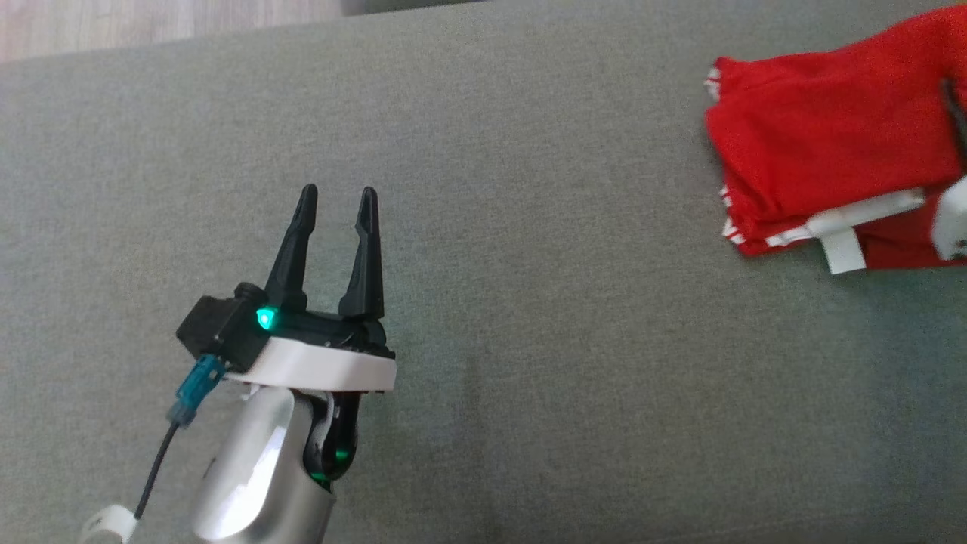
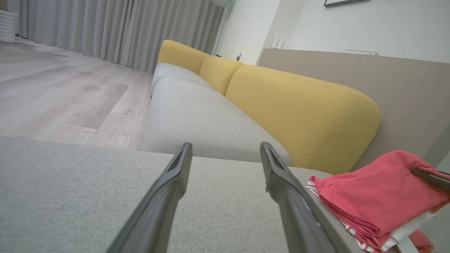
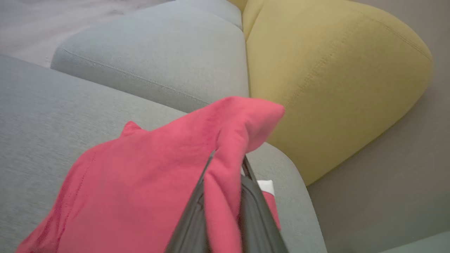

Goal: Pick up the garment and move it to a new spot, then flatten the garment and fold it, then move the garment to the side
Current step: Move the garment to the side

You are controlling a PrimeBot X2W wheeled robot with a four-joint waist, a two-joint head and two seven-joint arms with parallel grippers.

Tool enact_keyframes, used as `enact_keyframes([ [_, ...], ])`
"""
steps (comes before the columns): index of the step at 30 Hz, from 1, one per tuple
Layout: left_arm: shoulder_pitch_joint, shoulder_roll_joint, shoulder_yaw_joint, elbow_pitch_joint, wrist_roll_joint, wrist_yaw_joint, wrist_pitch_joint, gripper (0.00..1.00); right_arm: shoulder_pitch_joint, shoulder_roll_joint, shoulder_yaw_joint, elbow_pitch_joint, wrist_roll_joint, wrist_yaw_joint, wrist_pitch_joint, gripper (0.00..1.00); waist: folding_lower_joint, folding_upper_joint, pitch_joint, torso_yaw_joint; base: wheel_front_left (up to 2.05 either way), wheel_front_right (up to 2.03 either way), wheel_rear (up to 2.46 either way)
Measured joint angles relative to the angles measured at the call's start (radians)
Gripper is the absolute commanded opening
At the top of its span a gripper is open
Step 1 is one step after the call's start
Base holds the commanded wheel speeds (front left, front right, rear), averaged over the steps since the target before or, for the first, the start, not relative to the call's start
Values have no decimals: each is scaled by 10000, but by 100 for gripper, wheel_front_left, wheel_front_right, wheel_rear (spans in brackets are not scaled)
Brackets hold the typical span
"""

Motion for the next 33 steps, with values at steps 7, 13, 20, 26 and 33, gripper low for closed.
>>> enact_keyframes([
  [7,-216,0,-148,92,29,-25,0,100,-2,-903,-522,825,221,0,374,0,0,0,412,133,0,0,0],
  [13,-384,-2,-144,280,117,-94,0,100,-337,-1009,-1127,1776,136,0,403,100,1,0,656,326,0,0,0],
  [20,-406,-2,-6,349,117,-111,0,100,-835,-826,-1490,1919,-385,0,-470,100,0,0,402,430,0,0,0],
  [26,-231,-2,228,328,92,-109,0,100,-884,-134,-1411,1386,-583,0,-790,100,-1,0,-228,418,0,0,0],
  [33,546,-2,761,25,38,-94,0,100,-947,949,-1323,-63,-115,0,-955,100,-2,0,-1161,453,0,0,0],
])
